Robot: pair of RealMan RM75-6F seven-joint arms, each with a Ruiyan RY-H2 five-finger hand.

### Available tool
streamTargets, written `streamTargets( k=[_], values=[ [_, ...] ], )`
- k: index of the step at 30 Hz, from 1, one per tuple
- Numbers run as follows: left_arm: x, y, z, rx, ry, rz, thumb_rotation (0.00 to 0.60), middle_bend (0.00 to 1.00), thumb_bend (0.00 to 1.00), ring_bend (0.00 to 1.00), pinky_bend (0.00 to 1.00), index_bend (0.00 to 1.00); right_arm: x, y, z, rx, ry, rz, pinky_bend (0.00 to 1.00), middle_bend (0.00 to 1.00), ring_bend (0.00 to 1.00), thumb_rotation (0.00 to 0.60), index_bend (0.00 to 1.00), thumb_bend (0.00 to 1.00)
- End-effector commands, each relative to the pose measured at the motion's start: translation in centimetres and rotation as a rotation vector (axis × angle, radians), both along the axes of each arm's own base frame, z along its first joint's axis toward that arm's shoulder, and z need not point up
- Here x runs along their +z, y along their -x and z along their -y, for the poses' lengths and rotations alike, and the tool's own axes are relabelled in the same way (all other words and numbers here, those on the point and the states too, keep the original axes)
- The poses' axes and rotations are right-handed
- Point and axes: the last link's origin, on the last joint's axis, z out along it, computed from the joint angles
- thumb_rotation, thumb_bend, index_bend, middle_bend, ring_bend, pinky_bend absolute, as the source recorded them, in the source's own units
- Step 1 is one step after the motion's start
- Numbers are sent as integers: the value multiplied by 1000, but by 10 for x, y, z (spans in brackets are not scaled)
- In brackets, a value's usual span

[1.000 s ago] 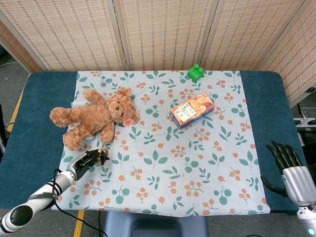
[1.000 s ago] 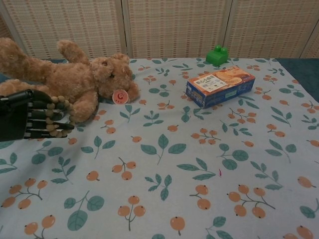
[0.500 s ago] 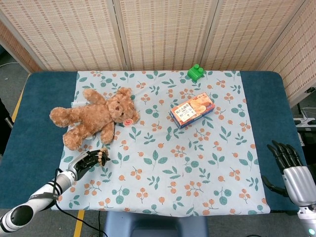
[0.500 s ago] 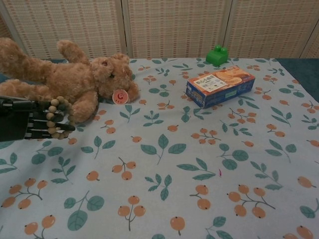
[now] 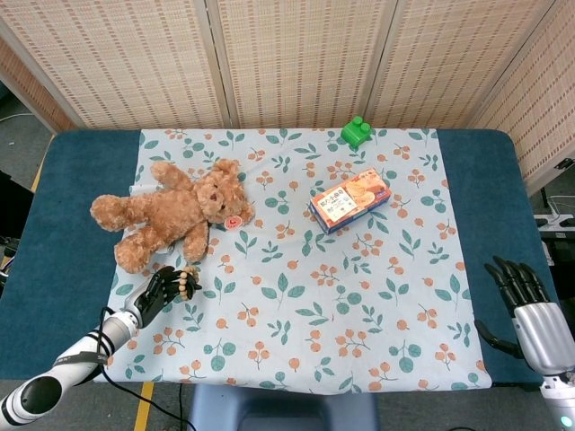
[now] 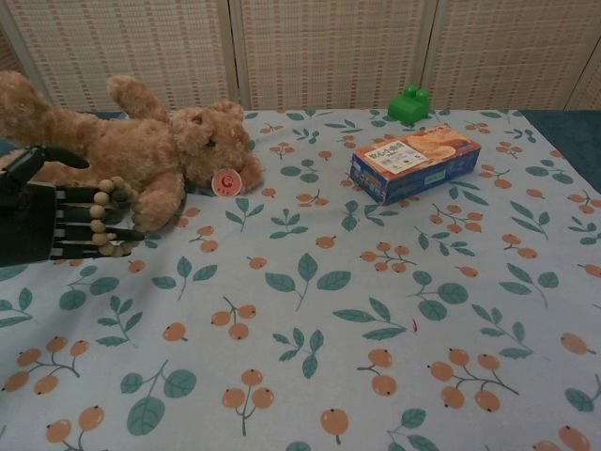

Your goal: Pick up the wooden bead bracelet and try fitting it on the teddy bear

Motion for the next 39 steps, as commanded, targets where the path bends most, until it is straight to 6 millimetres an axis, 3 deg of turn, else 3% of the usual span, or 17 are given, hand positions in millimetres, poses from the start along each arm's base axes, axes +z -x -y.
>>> streamTargets(
  k=[1,5,13,29,33,39],
  values=[
    [0,0,0,-5,6,-4,62,616,519,267,44,498,0,0,0,0,1,1,0,0,0,544,0,238],
    [-1,1,1,-20,19,-22,128,631,522,271,44,519,1,0,0,0,3,1,0,0,0,543,0,238],
    [-3,3,1,-29,19,-41,381,652,561,279,44,543,1,0,0,0,4,3,0,0,0,543,0,238],
    [-4,3,1,0,27,-26,390,673,562,287,45,569,0,0,0,-1,-1,-1,0,0,0,543,0,238],
    [-4,3,2,-2,30,-28,358,674,681,288,45,569,0,0,0,-1,0,0,0,0,0,543,0,238],
    [-5,0,1,-2,49,-17,390,674,986,288,45,566,1,0,0,0,4,2,0,0,0,543,0,238]
  ],
)
